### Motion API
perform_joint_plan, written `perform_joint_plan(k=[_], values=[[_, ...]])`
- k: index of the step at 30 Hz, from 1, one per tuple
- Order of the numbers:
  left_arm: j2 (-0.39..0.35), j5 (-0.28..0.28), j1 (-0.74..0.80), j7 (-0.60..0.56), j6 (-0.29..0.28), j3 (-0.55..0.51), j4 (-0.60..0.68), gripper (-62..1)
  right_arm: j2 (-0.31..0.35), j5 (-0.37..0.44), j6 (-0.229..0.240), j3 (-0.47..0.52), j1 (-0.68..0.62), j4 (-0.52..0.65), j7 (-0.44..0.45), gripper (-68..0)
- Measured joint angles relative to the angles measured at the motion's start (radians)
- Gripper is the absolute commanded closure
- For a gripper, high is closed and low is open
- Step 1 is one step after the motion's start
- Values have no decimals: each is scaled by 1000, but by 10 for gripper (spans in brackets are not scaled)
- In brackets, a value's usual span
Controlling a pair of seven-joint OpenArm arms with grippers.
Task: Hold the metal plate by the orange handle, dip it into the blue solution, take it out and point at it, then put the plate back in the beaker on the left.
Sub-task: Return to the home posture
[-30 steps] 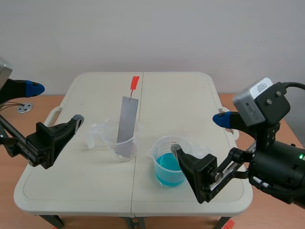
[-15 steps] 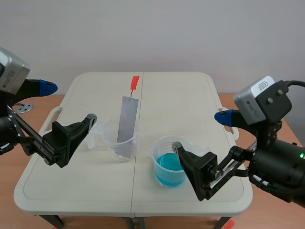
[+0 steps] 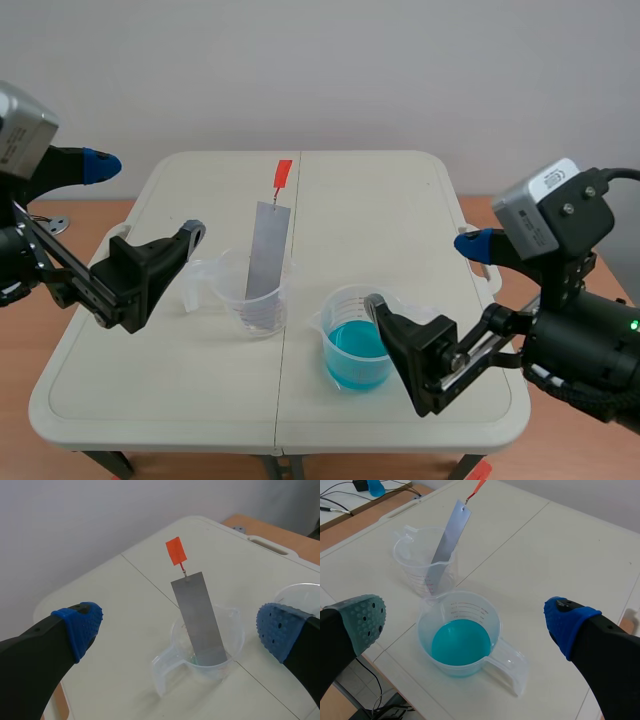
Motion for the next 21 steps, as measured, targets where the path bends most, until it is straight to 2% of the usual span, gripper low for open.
perform_joint_plan(k=[4, 9, 12, 21], values=[[-1, 0, 57, -72, 3, 0, 0, -623, 0, -15, 0, 0, 0, 0, 0, -663], [-1, 0, 134, -92, 0, 0, 0, -623, 0, -15, 0, 0, 0, 0, 0, -663], [-1, 0, 161, -142, 1, 0, 0, -623, 0, -15, 0, 0, 0, 0, 0, -663], [-1, 0, 162, -137, 1, 0, 0, -623, 0, -15, 0, 0, 0, 0, 0, -663]])
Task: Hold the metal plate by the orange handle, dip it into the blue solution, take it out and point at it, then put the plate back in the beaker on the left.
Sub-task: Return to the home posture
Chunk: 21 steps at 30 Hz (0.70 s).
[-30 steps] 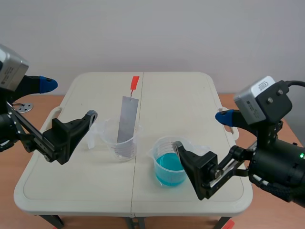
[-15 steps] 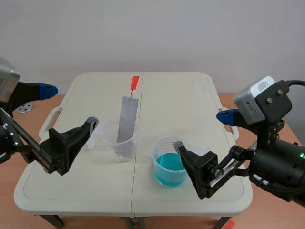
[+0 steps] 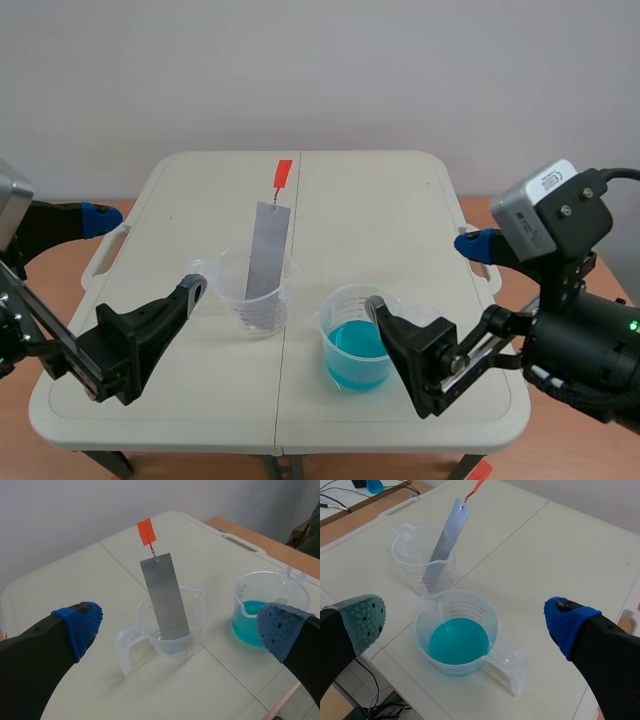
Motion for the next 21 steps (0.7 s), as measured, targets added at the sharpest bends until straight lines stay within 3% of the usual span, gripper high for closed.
perform_joint_plan(k=[21], values=[[0, 0, 0, 0, 0, 0, 0, -623, 0, -5, 0, 0, 11, 0, -15, -663]])
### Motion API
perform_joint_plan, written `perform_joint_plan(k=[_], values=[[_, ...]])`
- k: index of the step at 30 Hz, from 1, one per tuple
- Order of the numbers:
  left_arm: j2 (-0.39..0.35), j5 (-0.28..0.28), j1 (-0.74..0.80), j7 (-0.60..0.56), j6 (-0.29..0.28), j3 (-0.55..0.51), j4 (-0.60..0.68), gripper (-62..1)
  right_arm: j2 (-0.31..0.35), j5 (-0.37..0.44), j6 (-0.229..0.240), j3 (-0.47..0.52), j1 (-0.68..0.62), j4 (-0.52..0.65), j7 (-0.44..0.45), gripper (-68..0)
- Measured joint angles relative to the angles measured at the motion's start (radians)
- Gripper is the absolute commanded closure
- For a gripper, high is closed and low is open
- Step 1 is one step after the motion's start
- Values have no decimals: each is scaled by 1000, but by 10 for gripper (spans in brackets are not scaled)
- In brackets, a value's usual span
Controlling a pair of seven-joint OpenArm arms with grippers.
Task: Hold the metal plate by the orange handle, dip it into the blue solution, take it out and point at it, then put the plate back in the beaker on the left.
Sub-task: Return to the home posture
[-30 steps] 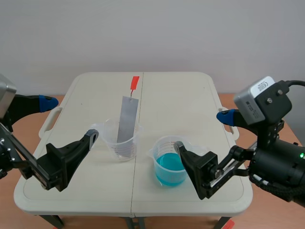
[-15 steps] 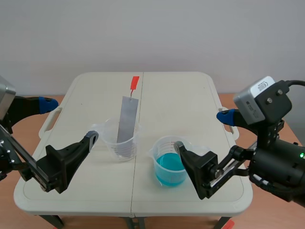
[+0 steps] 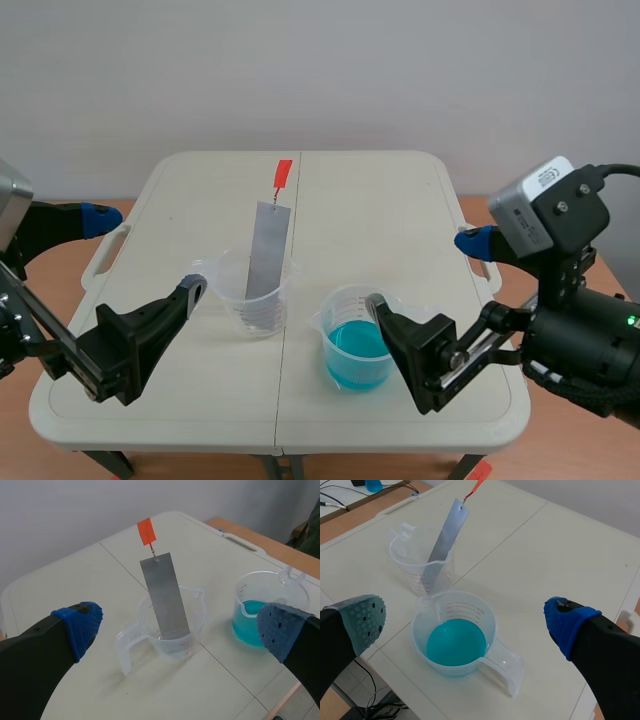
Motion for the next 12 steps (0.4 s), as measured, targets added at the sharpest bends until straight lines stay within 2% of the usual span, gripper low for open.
perform_joint_plan(k=[12], values=[[0, 0, 0, 0, 0, 0, 0, -623, 0, -1, 0, 0, 0, 0, -17, -663]])
